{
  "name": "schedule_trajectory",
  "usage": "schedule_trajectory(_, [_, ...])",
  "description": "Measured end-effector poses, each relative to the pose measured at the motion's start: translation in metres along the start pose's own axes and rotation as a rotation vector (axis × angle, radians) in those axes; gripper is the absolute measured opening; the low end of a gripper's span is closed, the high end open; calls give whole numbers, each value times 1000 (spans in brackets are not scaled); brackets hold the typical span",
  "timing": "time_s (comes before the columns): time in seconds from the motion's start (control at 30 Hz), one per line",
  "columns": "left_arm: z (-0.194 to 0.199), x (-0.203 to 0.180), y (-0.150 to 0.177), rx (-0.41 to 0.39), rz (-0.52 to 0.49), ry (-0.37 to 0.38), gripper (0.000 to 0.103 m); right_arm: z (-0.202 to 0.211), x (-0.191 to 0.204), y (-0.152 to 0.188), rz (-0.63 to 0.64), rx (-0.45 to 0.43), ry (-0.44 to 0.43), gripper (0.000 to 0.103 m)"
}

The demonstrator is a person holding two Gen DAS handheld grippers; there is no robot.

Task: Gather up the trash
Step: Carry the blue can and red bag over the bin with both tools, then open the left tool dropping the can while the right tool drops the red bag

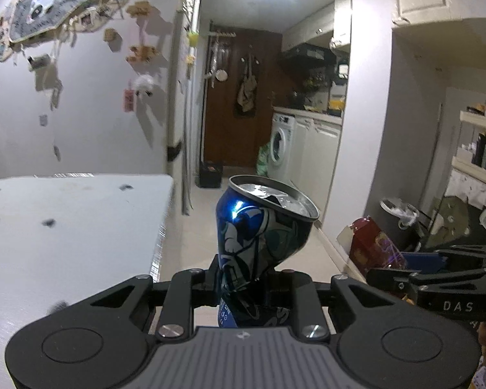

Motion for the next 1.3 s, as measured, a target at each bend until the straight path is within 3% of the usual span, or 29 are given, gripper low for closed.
schedule_trajectory(0.53, [-76, -67, 79, 226, -21, 83, 23, -23, -74, 95, -146, 147, 58, 55])
schedule_trajectory(0.93, [-130, -72, 129, 361, 8, 97, 23, -81, -98, 145, -188, 310, 75, 55])
schedule_trajectory(1.3, [-166, -58, 155, 432, 43, 79, 23, -156, -110, 178, -180, 471, 53, 56])
Point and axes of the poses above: each gripper's, at about its wrist camera, not at the fingertips, and z roughly against the way its jaws point, x to its left, y to its underside, the point moved 7 cm from there along -z, roughly the way its jaws point, and after that the axes turned 14 degrees about -y, right-handed, at the moved point
